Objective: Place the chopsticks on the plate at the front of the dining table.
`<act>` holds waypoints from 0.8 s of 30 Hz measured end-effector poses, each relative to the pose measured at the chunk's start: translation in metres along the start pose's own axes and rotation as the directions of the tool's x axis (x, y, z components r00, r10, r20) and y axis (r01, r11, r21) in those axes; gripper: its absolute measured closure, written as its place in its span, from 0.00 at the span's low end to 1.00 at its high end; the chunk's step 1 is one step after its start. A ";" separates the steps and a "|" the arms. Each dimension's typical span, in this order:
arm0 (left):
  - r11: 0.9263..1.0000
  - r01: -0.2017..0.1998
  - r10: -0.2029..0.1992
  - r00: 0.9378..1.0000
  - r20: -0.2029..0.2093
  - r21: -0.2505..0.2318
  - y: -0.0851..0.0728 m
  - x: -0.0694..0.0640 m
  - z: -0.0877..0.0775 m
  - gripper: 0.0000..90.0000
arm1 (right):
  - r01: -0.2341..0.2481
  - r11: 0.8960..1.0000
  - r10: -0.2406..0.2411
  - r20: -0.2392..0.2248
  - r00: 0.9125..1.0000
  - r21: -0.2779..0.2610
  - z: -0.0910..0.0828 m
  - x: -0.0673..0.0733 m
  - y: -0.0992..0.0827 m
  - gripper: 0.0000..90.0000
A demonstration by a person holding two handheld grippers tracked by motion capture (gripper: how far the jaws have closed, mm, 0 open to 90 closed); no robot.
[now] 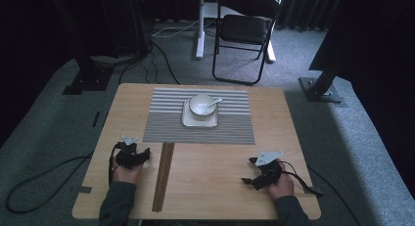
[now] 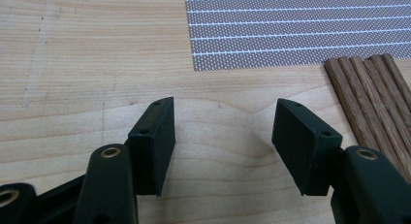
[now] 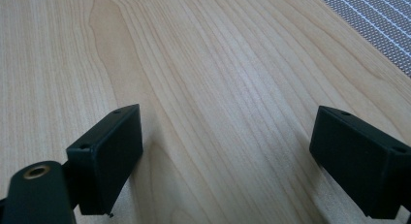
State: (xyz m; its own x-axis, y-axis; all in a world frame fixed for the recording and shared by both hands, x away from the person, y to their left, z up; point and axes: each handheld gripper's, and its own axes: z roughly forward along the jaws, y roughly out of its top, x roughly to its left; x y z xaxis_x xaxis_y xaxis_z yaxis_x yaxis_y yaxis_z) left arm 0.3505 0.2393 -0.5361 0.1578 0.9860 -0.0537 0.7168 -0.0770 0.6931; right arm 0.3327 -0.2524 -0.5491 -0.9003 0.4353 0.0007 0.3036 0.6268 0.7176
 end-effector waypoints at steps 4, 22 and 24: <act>1.000 0.003 -0.003 1.000 0.002 0.007 0.000 -0.001 -0.001 0.47 | -0.001 1.000 0.001 0.000 1.000 0.000 0.000 0.000 0.000 0.12; 1.000 0.007 -0.007 1.000 0.014 0.009 0.000 -0.007 -0.005 0.48 | -0.001 1.000 0.001 0.000 1.000 0.000 0.000 0.000 0.000 0.12; 1.000 0.004 -0.004 1.000 0.013 0.011 0.000 -0.008 -0.005 0.48 | 0.000 1.000 0.000 0.000 1.000 0.000 0.000 0.000 0.000 0.12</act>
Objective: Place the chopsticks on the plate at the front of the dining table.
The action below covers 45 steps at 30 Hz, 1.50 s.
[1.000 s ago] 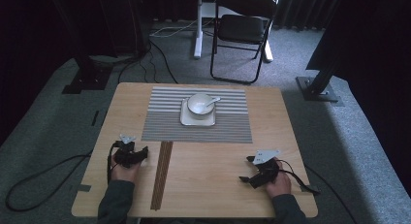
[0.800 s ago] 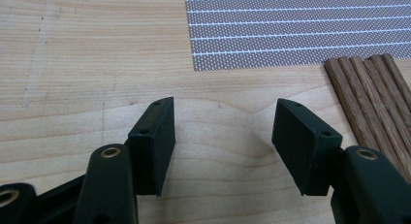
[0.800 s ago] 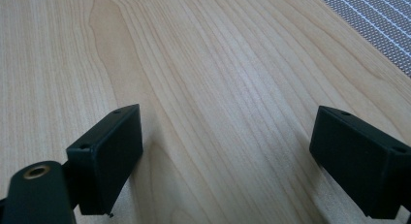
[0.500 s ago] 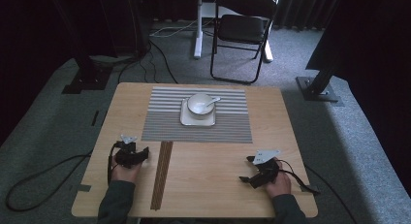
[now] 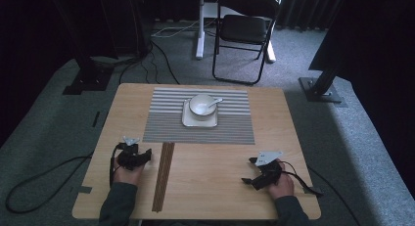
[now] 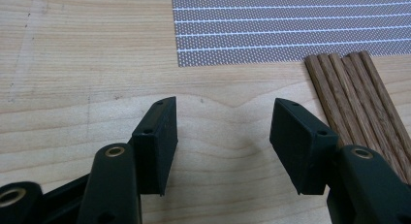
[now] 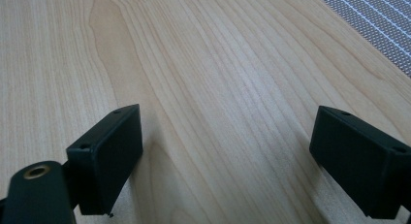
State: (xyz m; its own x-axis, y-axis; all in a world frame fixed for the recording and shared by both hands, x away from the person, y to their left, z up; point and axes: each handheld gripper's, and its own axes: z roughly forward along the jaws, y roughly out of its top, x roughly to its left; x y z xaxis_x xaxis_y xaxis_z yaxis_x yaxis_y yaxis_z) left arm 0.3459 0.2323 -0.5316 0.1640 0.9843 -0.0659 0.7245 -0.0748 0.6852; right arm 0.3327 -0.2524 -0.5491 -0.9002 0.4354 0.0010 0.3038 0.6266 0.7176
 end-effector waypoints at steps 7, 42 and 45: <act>1.000 0.005 -0.005 1.000 0.007 0.003 0.000 -0.001 -0.001 0.48 | -0.001 1.000 0.001 0.000 1.000 0.000 0.000 0.000 0.000 0.12; 1.000 -0.023 0.023 0.999 0.031 -0.007 -0.001 -0.013 -0.004 0.47 | 0.000 1.000 0.000 0.000 1.000 0.000 0.000 0.000 0.000 0.12; 1.000 -0.028 0.028 0.999 0.033 -0.007 -0.001 -0.014 -0.004 0.47 | 0.000 1.000 0.000 0.000 1.000 0.000 0.000 0.000 0.000 0.12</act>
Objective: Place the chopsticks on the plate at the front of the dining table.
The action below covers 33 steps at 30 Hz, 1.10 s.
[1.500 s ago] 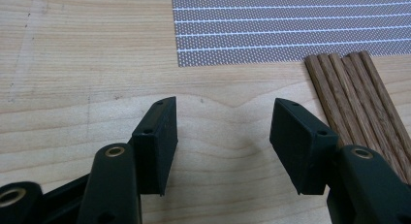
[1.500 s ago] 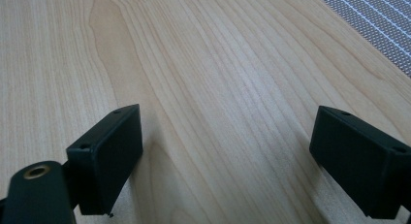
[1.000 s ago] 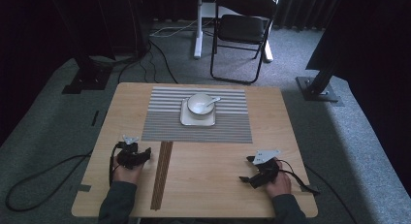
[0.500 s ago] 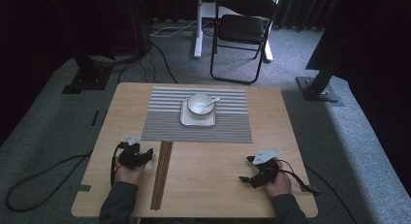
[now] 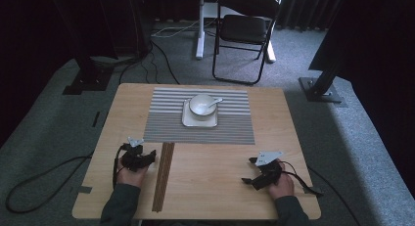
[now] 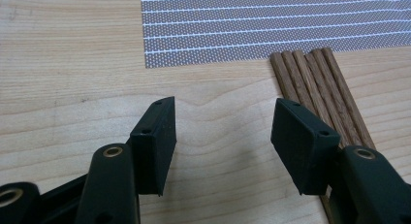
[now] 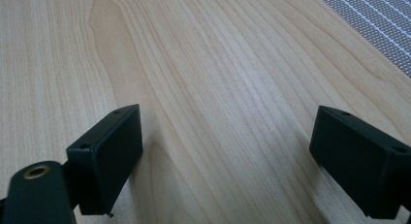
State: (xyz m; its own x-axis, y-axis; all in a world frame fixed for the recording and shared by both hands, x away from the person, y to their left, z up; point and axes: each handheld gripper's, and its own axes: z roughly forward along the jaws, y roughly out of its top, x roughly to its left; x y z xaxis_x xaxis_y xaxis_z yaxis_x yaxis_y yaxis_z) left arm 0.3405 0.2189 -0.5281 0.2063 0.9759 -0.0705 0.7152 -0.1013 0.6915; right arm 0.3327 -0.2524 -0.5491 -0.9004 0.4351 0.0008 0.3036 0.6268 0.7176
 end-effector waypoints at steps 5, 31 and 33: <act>1.000 -0.004 0.005 1.000 0.007 -0.009 0.000 -0.002 -0.002 0.47 | 0.000 1.000 0.000 0.000 1.000 0.000 0.000 0.000 0.000 0.12; 1.000 -0.018 0.019 0.999 0.035 -0.017 0.000 -0.010 -0.004 0.47 | 0.000 1.000 0.000 0.000 1.000 0.000 0.000 0.000 0.000 0.12; 1.000 -0.021 0.022 0.999 0.036 -0.016 0.000 -0.010 -0.004 0.47 | 0.000 1.000 0.000 0.000 1.000 0.000 0.000 0.000 0.000 0.12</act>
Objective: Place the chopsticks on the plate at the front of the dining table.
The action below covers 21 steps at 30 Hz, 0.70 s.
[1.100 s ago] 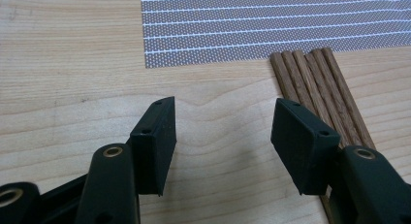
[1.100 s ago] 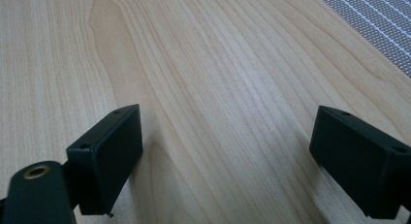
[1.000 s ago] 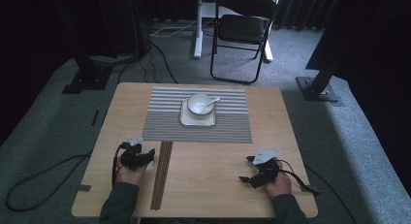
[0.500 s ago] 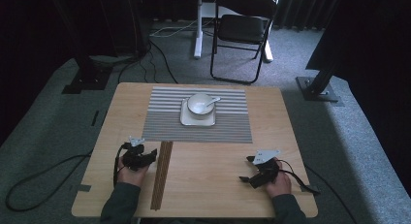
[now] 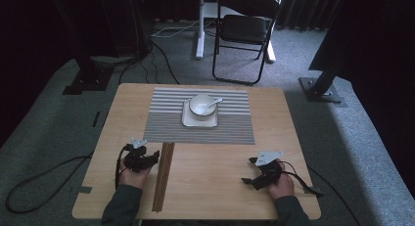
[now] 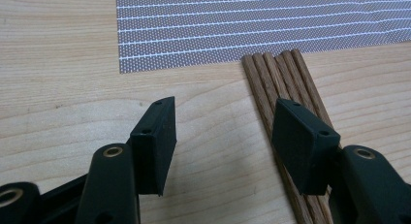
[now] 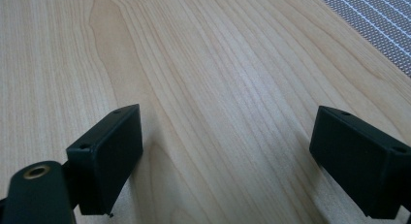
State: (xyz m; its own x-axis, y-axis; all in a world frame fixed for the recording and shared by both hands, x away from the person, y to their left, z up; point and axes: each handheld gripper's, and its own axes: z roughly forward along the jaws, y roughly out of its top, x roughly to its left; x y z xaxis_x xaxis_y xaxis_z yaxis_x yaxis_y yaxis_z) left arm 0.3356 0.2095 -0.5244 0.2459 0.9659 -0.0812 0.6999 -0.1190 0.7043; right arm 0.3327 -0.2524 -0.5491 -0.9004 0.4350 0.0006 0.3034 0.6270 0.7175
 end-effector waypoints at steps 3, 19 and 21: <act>1.000 0.001 -0.001 1.000 0.003 0.000 0.000 -0.001 0.000 0.47 | -0.001 1.000 0.001 0.000 1.000 0.000 0.000 0.000 0.000 0.12; 1.000 -0.009 0.009 1.000 0.010 0.009 0.000 -0.003 0.000 0.47 | -0.001 1.000 0.001 0.000 1.000 0.000 0.000 0.000 0.000 0.12; 1.000 -0.007 0.007 1.000 0.010 0.011 0.000 -0.003 0.001 0.47 | -0.001 1.000 0.001 0.000 1.000 0.000 0.000 0.000 0.000 0.12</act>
State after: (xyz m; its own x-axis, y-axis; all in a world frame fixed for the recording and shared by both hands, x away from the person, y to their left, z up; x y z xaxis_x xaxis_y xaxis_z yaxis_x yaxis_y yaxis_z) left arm 0.3350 0.2061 -0.5248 0.2577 0.9626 -0.0834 0.7054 -0.1285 0.6971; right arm 0.3327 -0.2524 -0.5491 -0.9003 0.4353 0.0009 0.3037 0.6266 0.7177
